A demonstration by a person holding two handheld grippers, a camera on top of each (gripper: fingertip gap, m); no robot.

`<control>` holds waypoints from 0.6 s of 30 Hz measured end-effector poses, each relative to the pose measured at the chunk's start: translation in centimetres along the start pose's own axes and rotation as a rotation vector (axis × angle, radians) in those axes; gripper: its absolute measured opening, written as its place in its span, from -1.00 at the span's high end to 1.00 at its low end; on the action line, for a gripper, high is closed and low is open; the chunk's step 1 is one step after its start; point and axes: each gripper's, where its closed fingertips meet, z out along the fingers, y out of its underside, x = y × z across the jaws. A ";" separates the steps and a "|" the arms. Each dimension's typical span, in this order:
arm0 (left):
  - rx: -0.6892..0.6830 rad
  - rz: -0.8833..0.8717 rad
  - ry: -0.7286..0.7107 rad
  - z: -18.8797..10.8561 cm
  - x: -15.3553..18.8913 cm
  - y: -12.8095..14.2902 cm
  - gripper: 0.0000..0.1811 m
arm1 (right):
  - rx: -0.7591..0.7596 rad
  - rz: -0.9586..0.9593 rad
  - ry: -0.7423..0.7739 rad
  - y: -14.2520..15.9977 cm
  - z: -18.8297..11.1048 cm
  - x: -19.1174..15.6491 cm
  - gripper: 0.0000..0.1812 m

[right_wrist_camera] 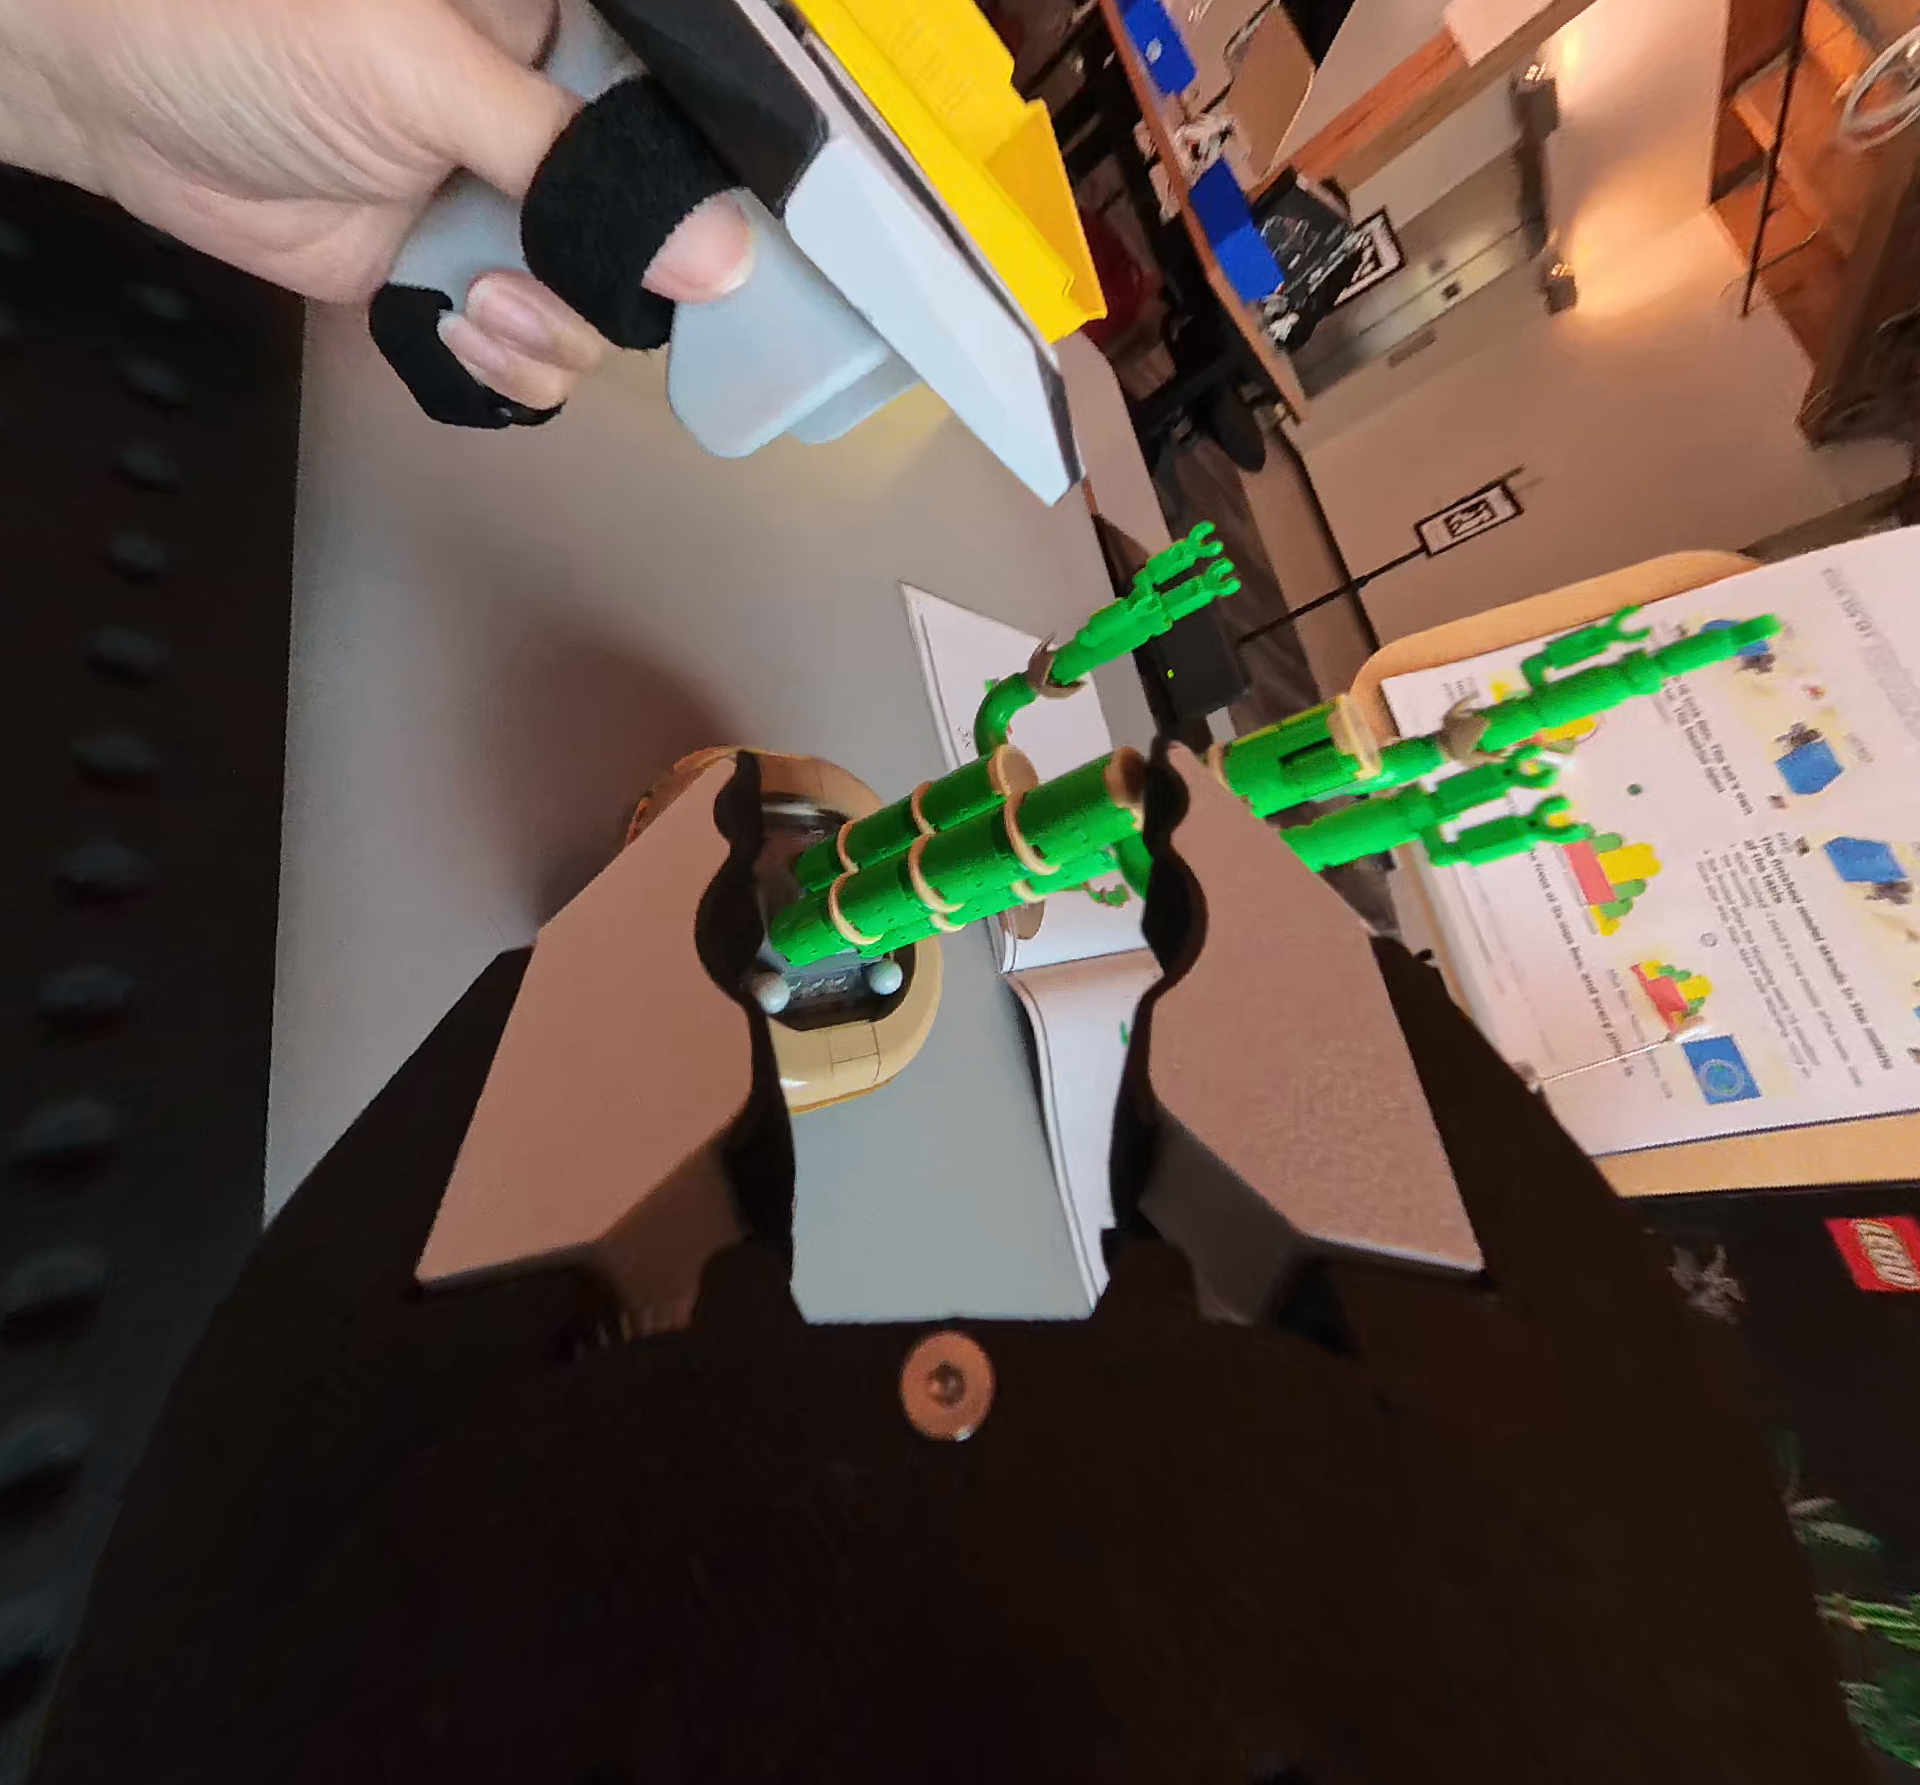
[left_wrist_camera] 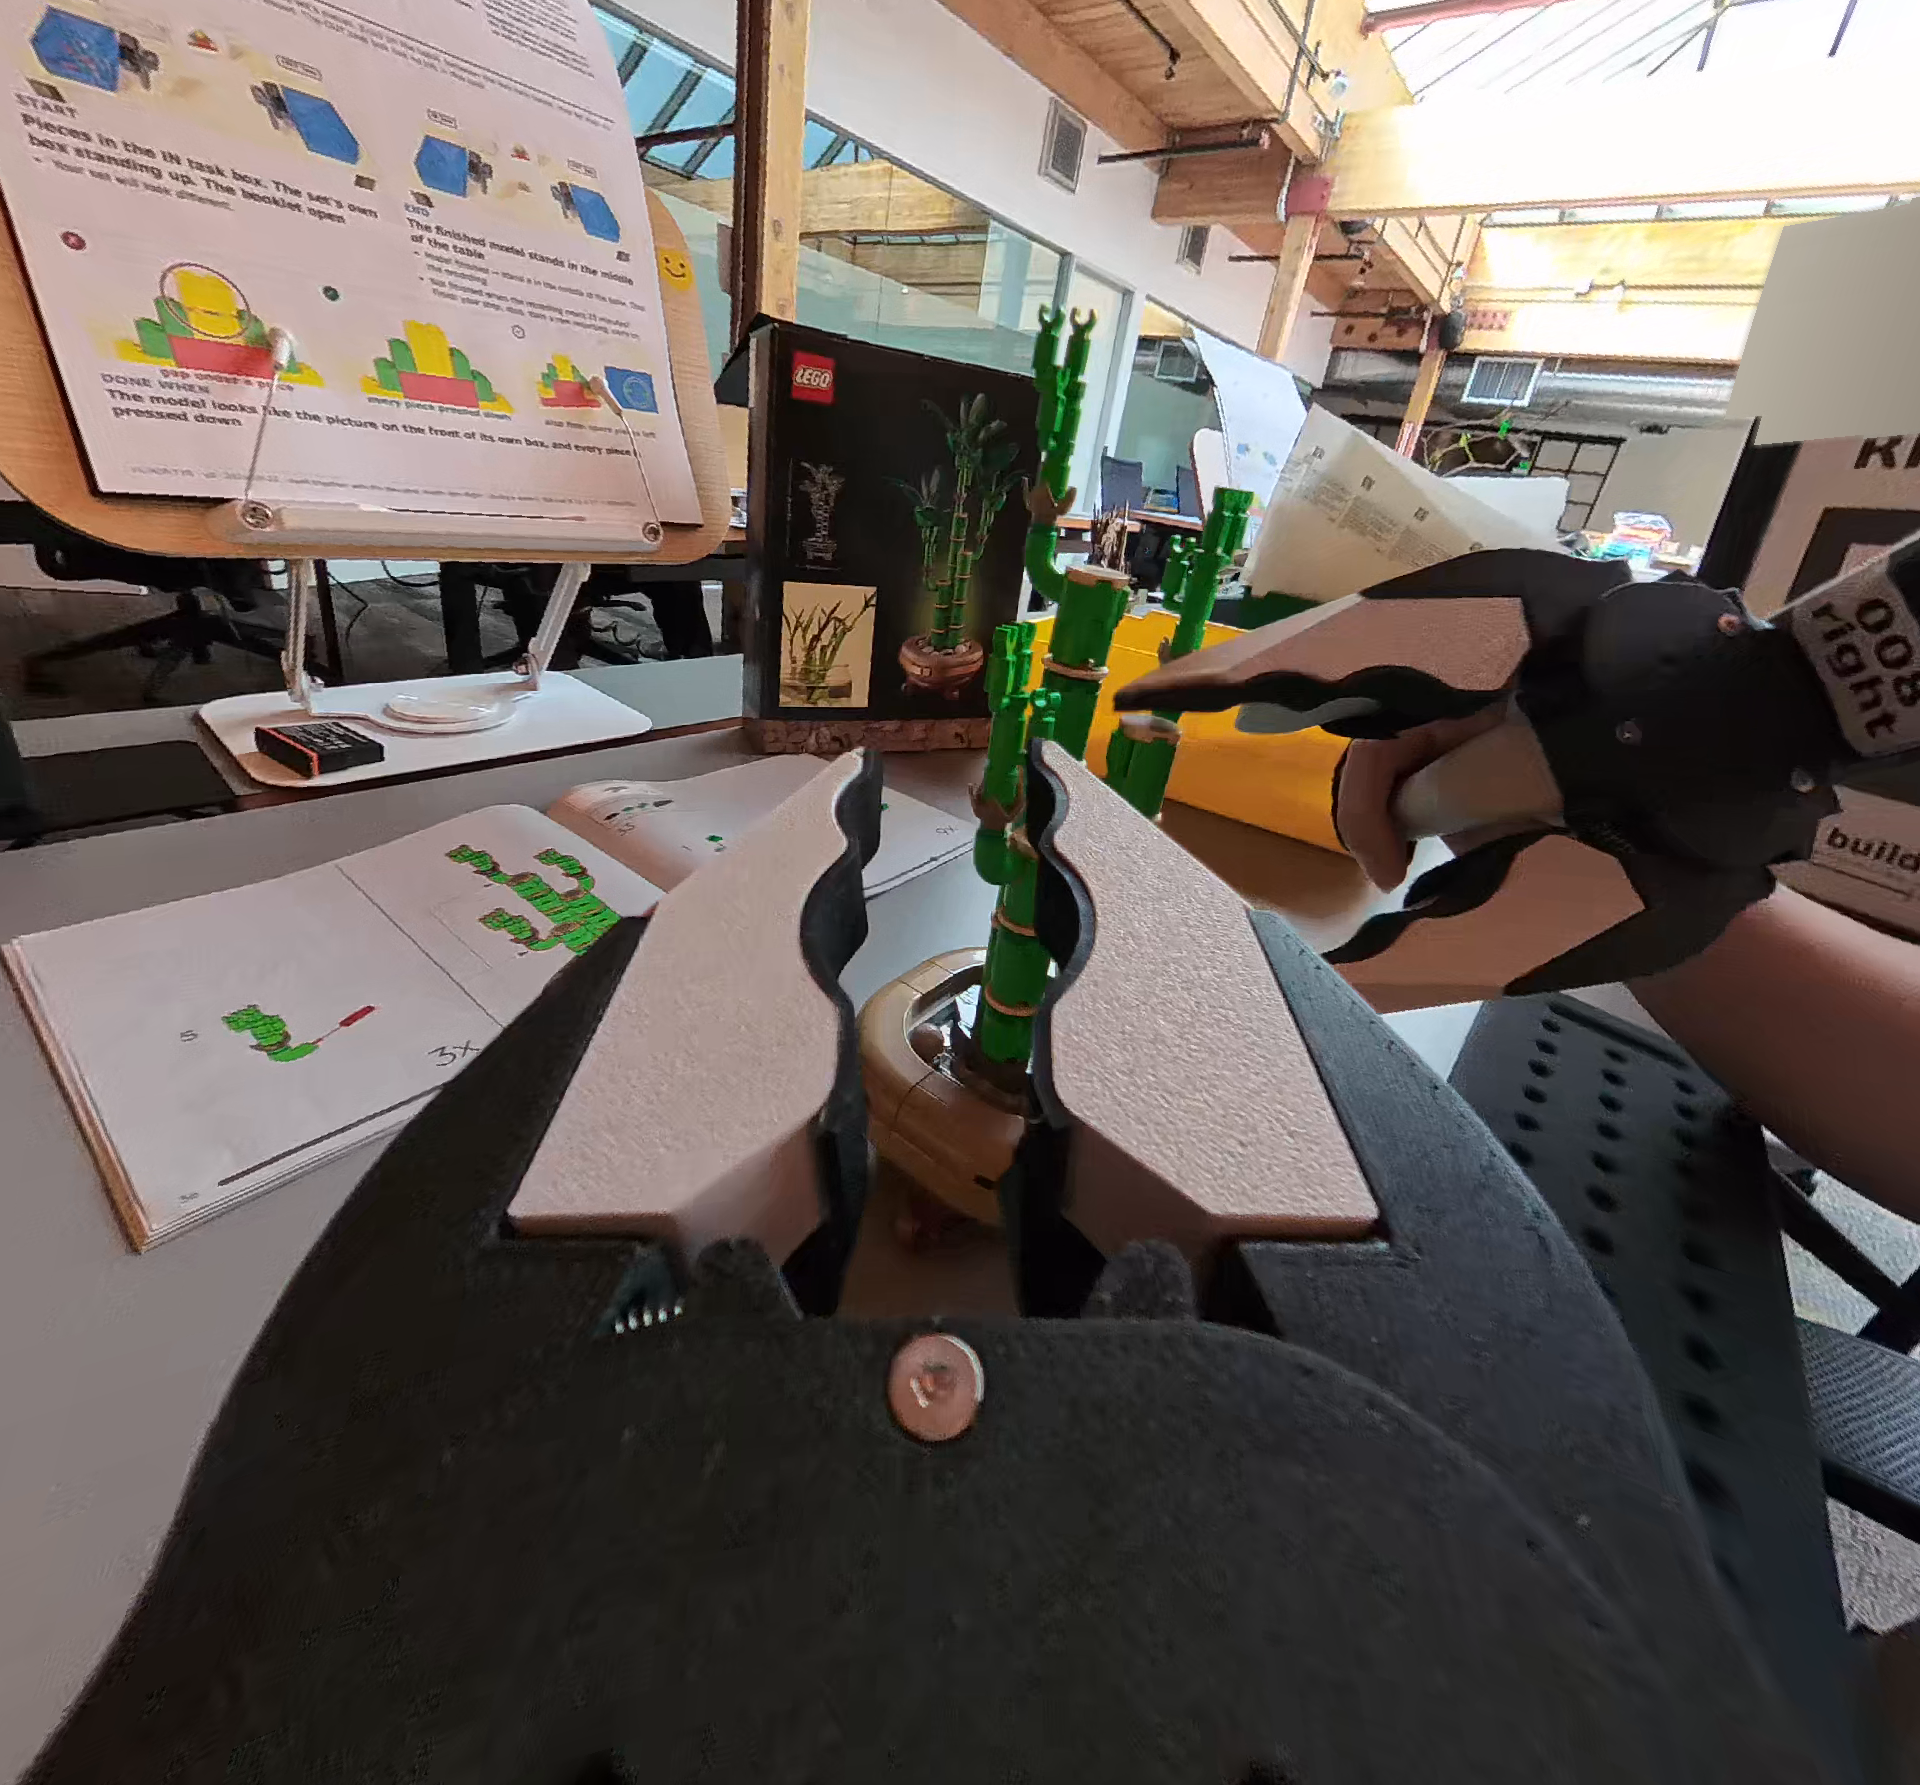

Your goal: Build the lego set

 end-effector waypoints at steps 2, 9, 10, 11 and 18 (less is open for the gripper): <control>-0.010 -0.001 0.004 0.1 0.1 0.2 0.71 | 0.001 0.024 -0.007 -0.2 -0.1 0.2 0.22; -0.019 -0.012 0.006 0.0 0.2 0.4 0.70 | -0.004 -0.010 -0.045 -0.3 0.1 -1.1 0.37; -0.018 -0.015 0.007 0.0 0.2 0.4 0.70 | 0.013 -0.011 -0.027 -0.5 0.0 -1.1 0.33; -0.017 -0.016 0.007 0.0 0.2 0.4 0.70 | 0.039 -0.015 -0.004 -1.0 -0.2 -0.9 0.32; -0.047 -0.024 0.013 -0.1 -0.1 0.7 0.69 | 0.101 0.054 0.063 -1.8 -1.1 0.7 0.27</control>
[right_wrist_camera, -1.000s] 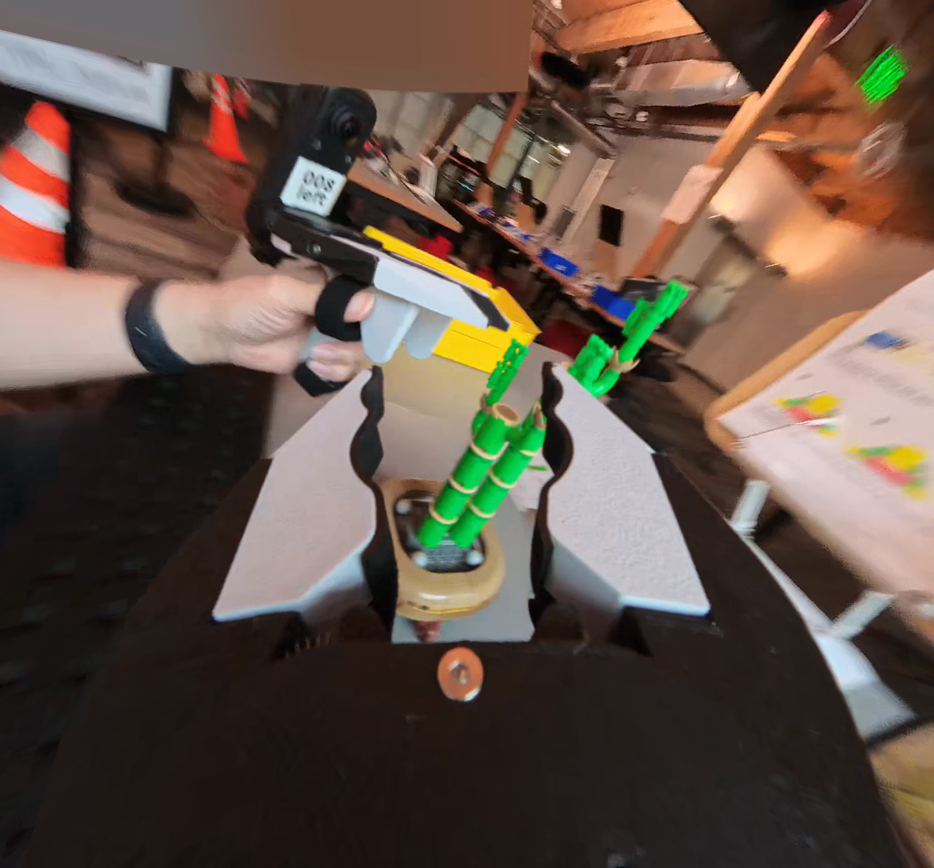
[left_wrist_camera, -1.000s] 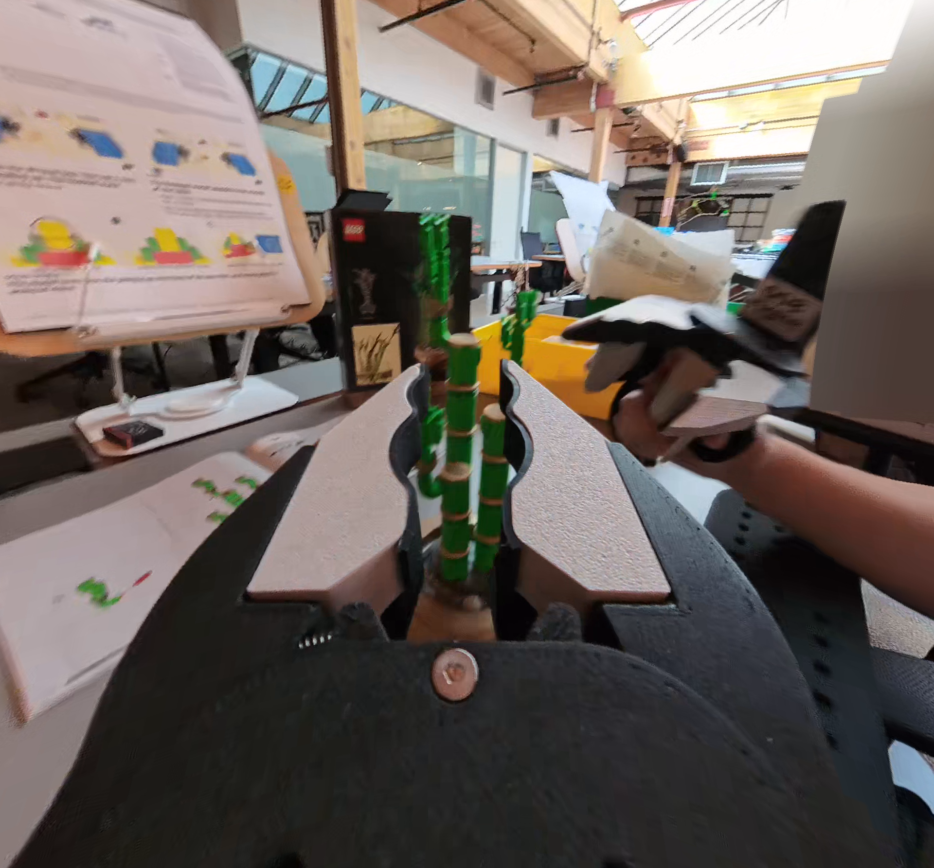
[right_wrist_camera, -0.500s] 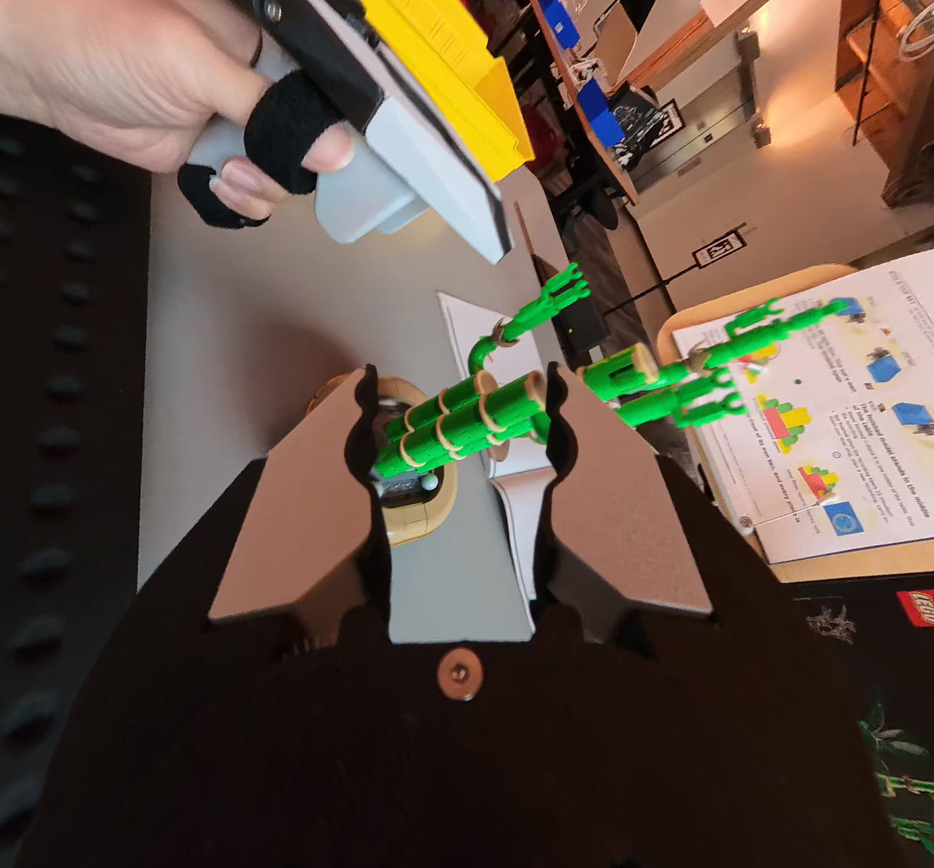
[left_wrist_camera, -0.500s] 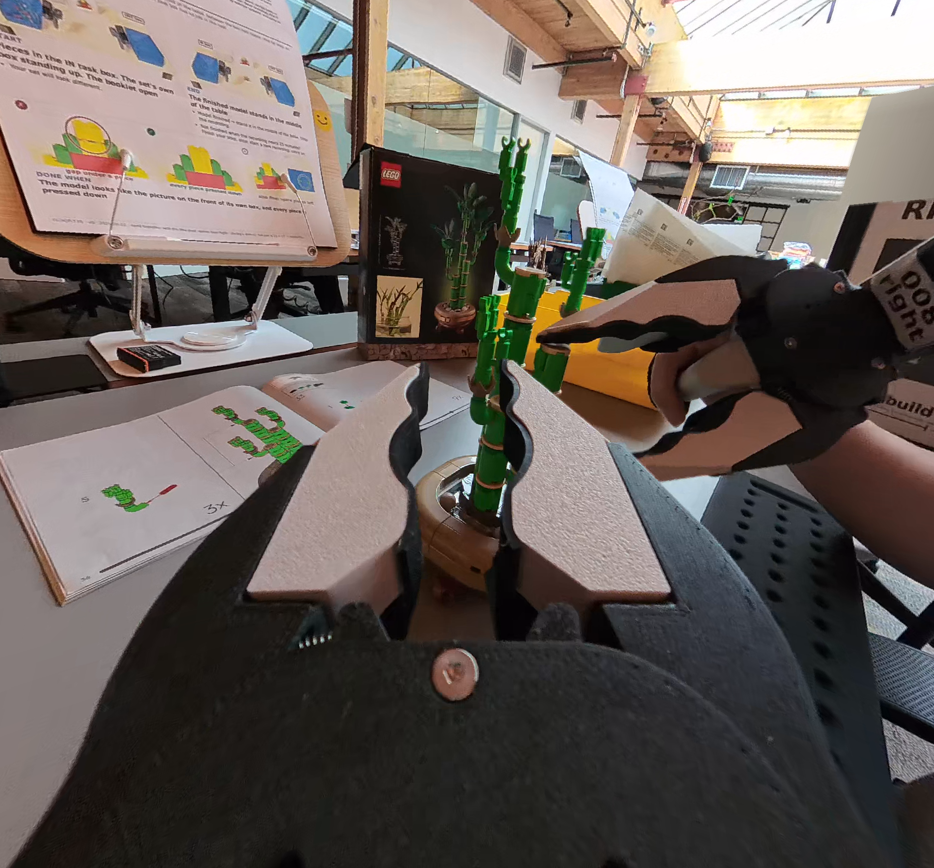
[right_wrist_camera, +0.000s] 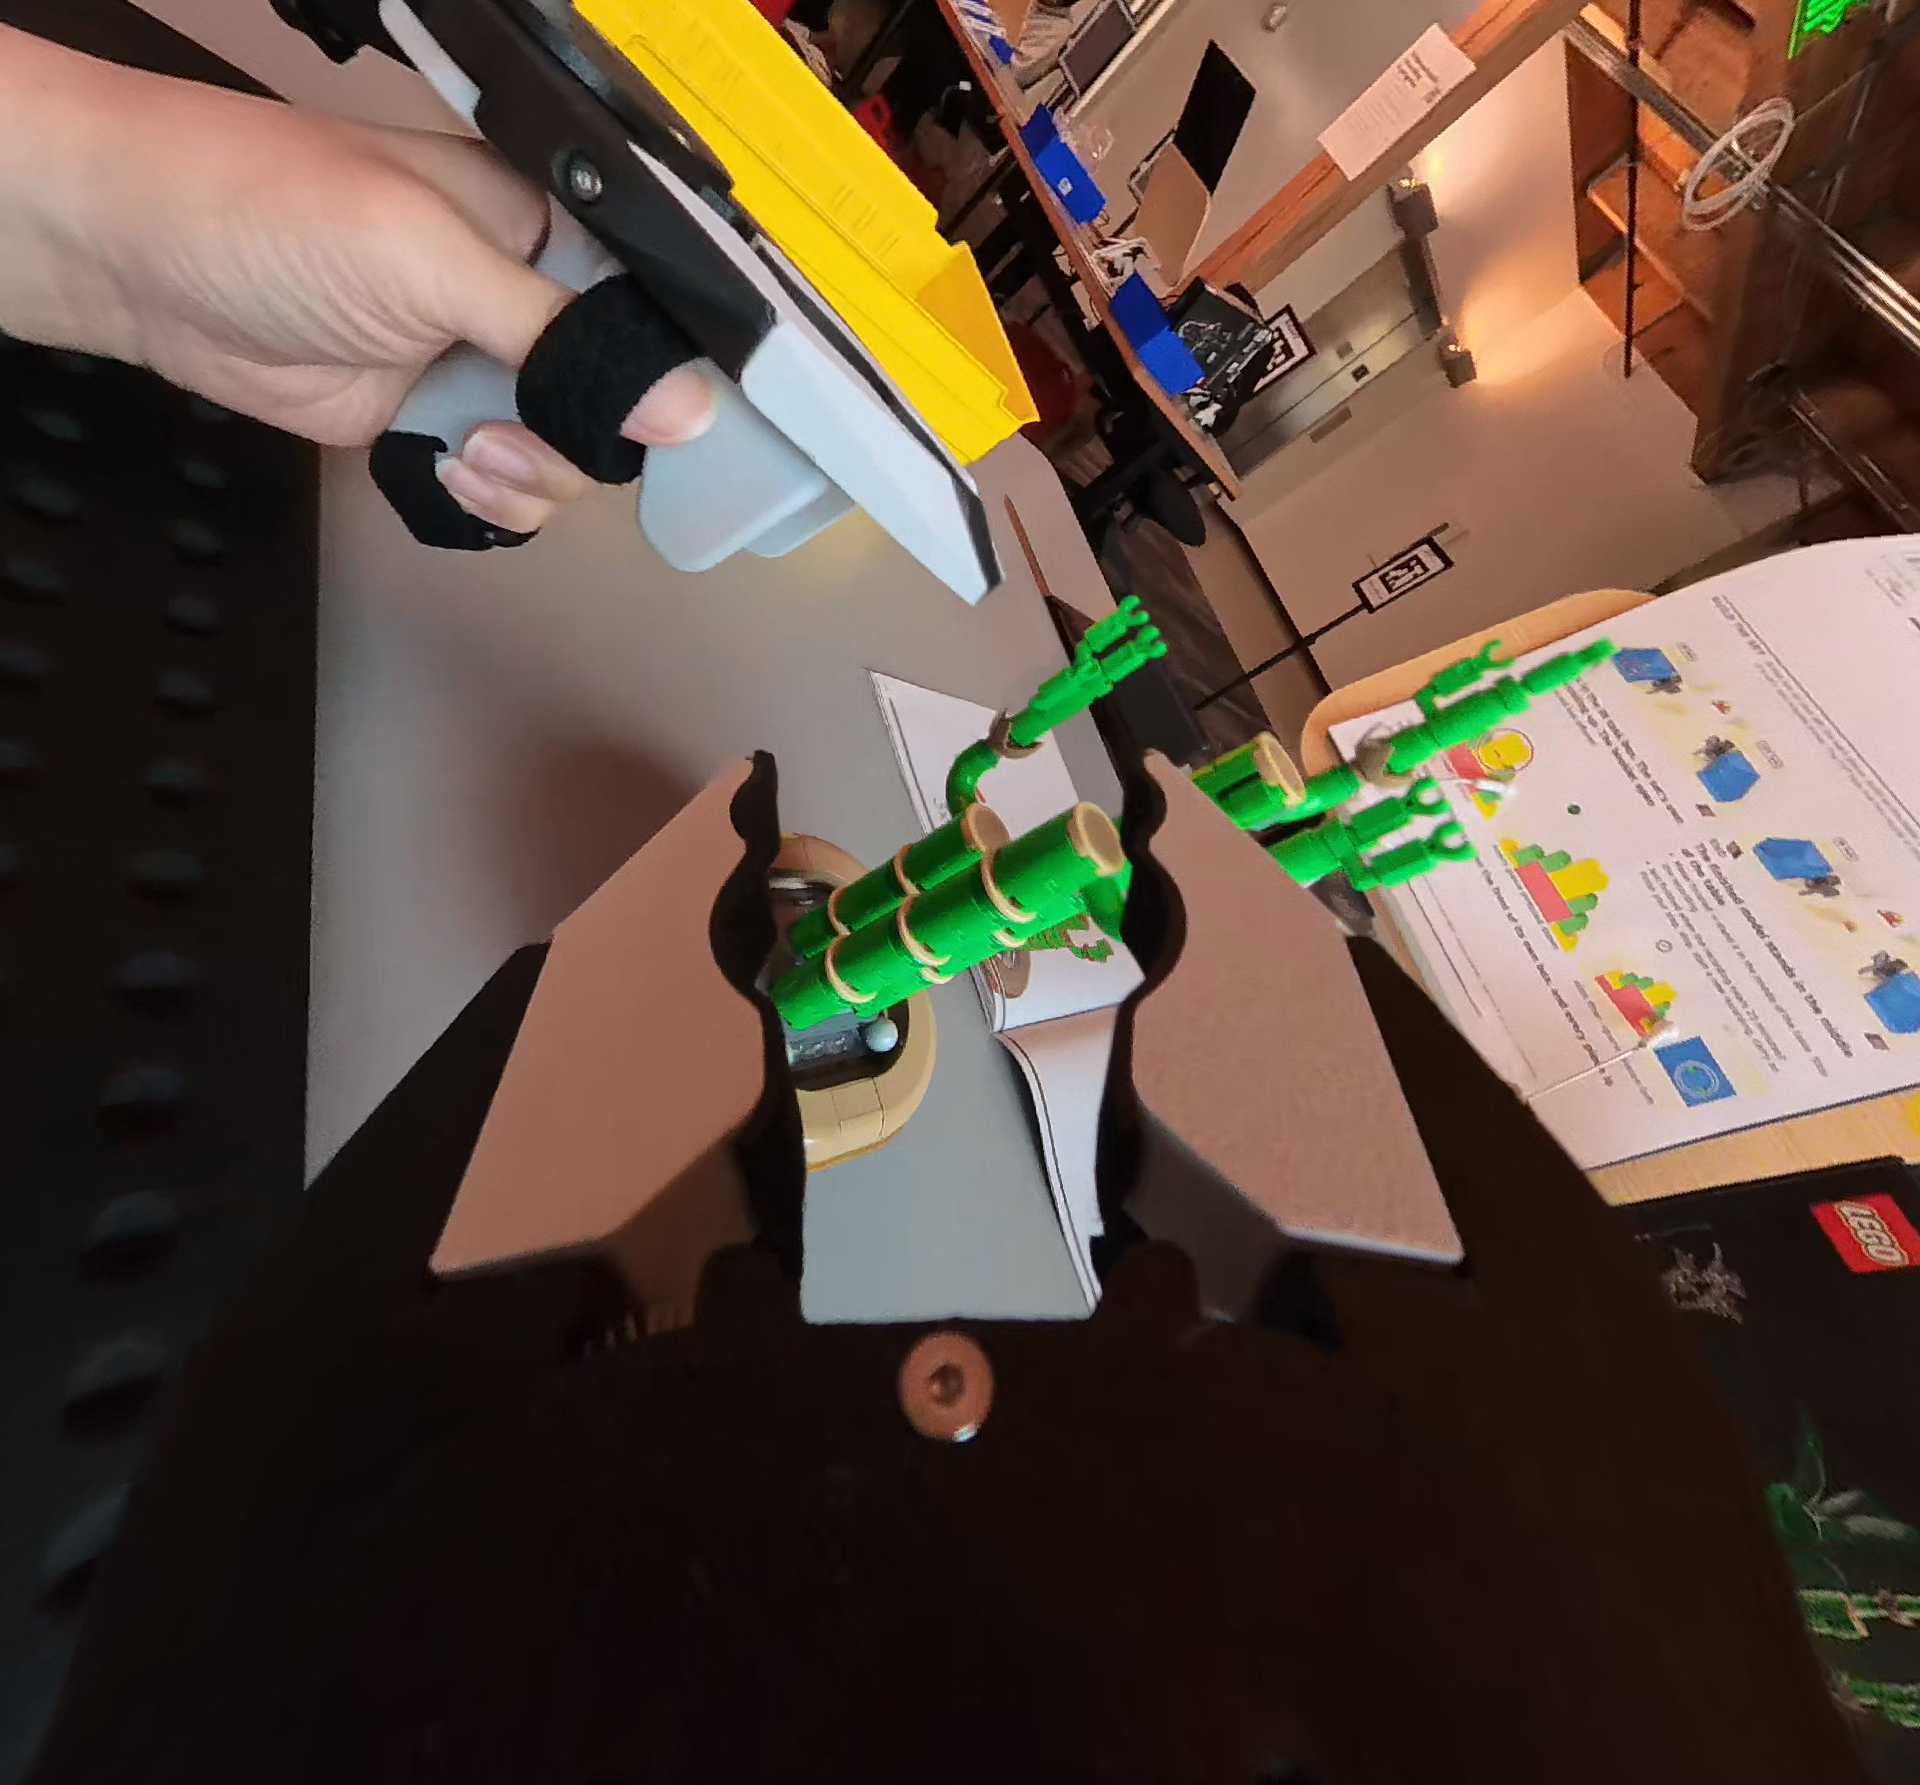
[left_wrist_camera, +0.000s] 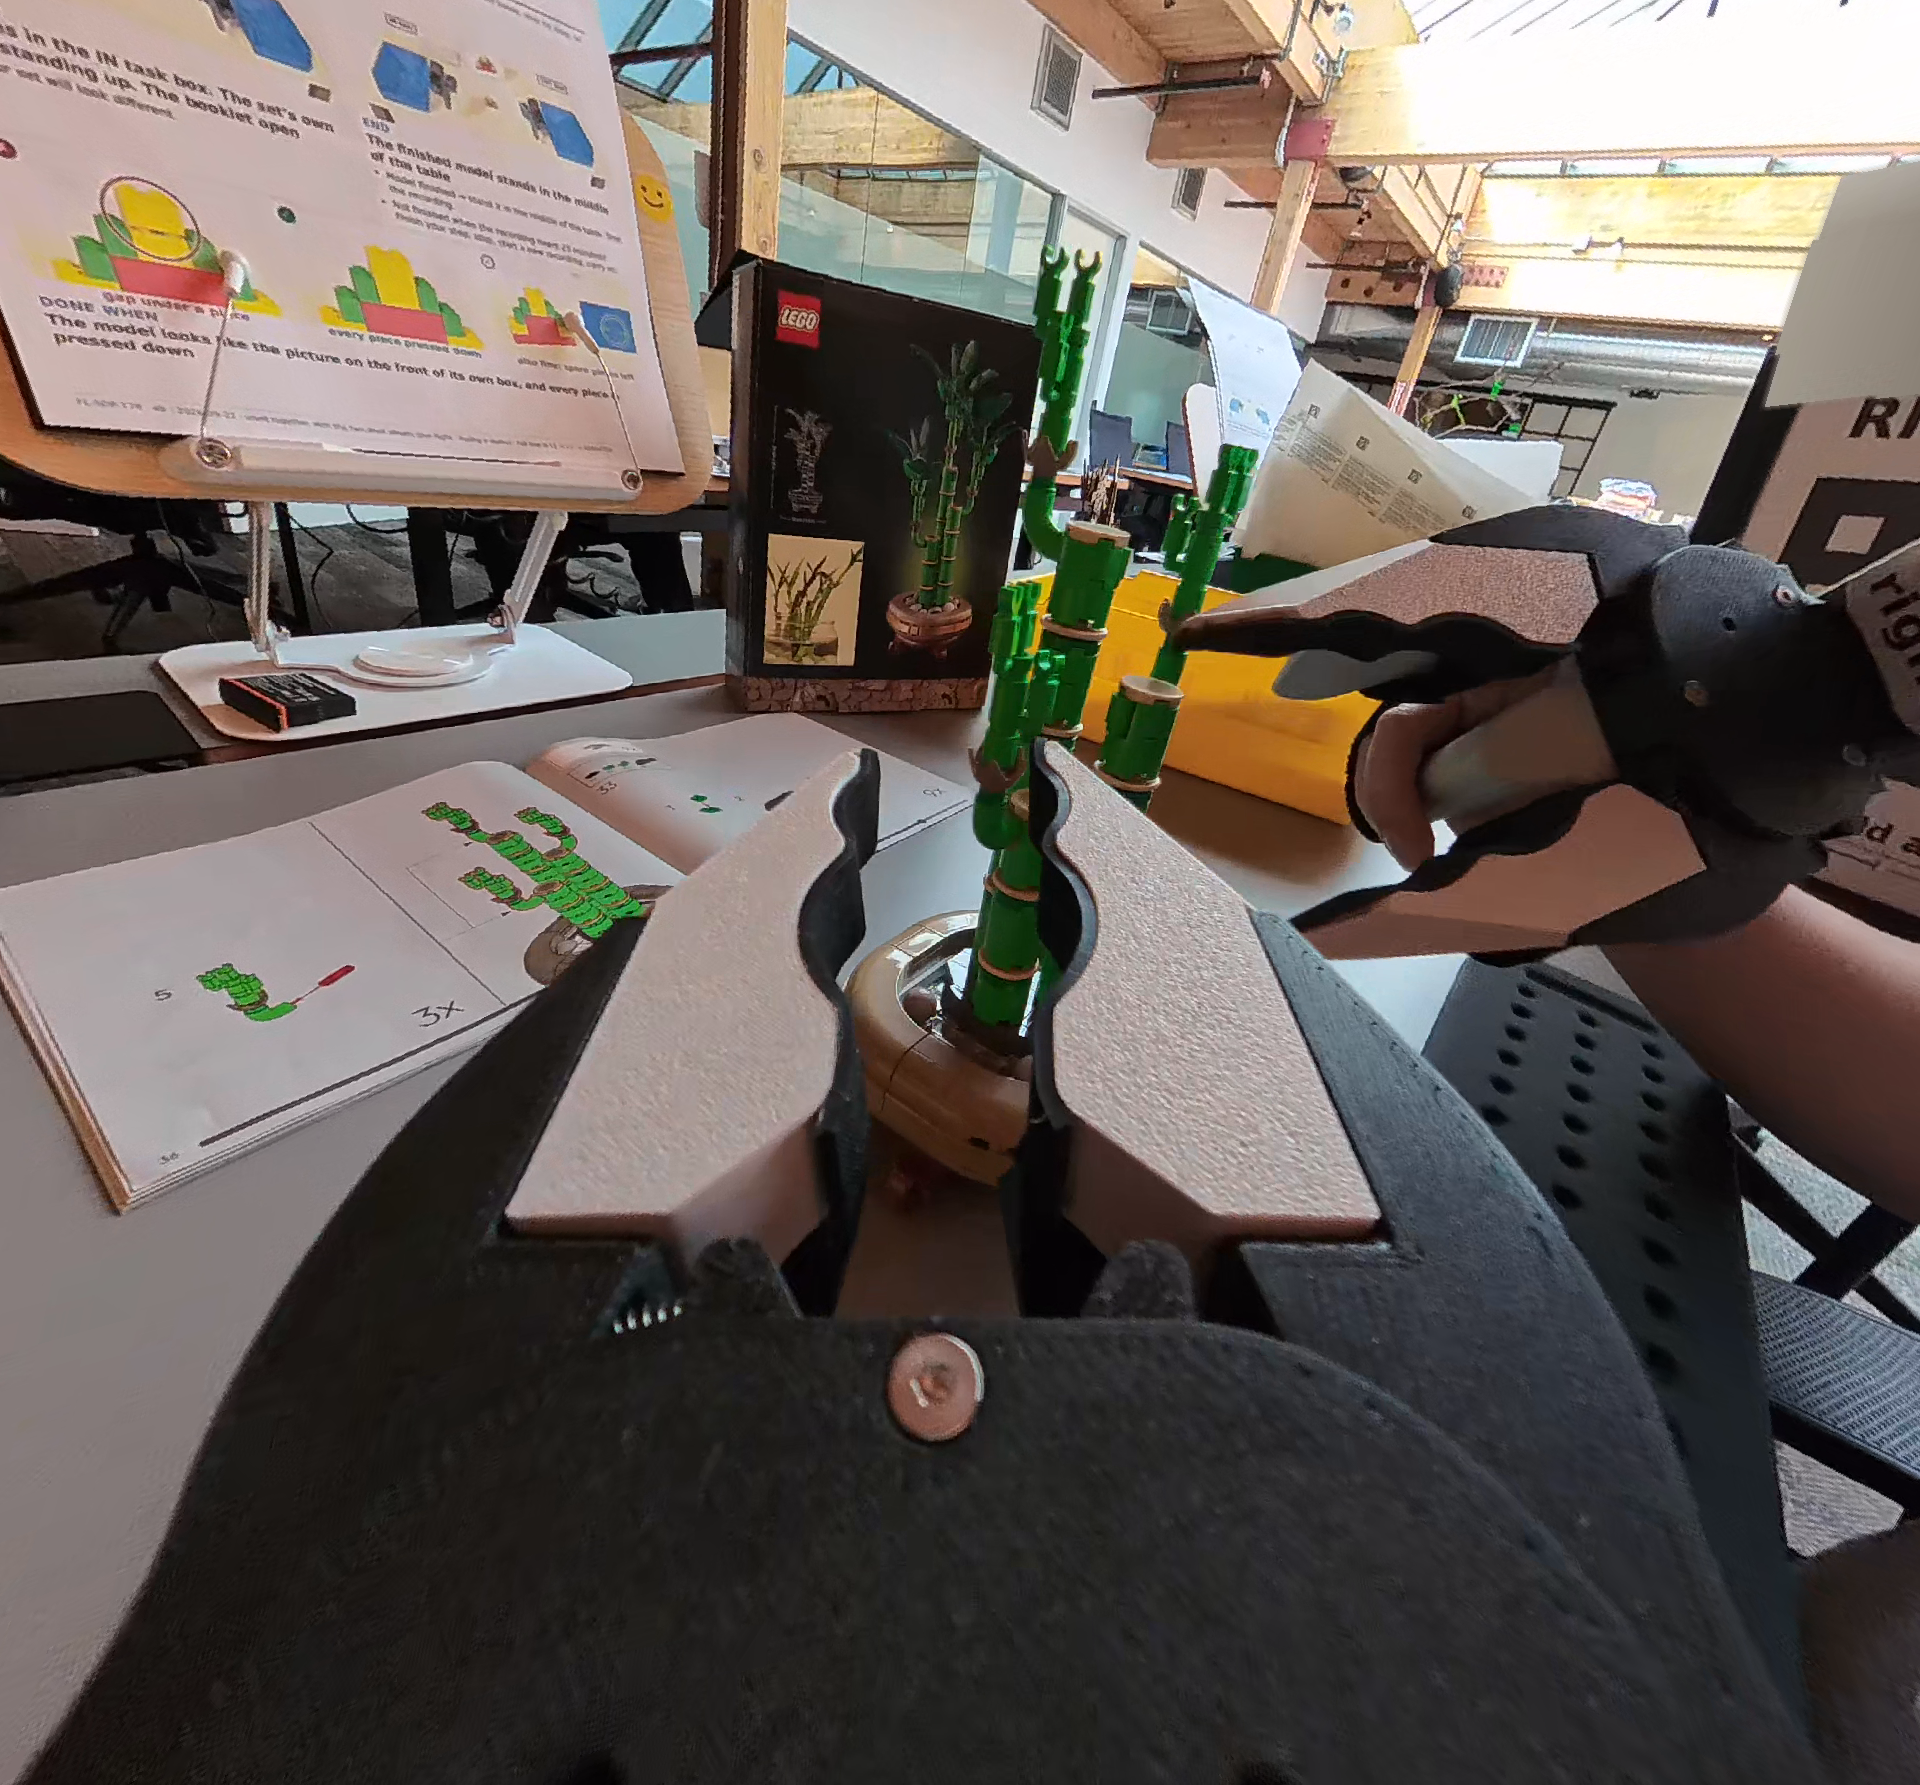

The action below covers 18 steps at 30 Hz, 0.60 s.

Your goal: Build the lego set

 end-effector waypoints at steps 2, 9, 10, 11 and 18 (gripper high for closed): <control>0.002 -0.014 0.004 0.0 -0.1 0.0 0.69 | -0.033 0.013 -0.032 0.8 0.1 -0.5 0.36; -0.030 -0.014 0.014 0.2 -0.1 0.5 0.69 | 0.041 0.083 -0.022 -0.1 -0.1 -0.4 0.26; -0.041 -0.011 0.016 0.2 -0.1 0.7 0.69 | 0.045 0.073 -0.010 -0.2 -0.2 -0.3 0.26; -0.055 -0.009 0.018 0.1 -0.1 0.9 0.69 | 0.045 0.066 -0.006 -0.2 -0.3 -0.3 0.26; -0.125 -0.042 0.053 0.2 0.0 2.2 0.67 | 0.002 0.071 -0.010 0.6 -0.6 -0.8 0.23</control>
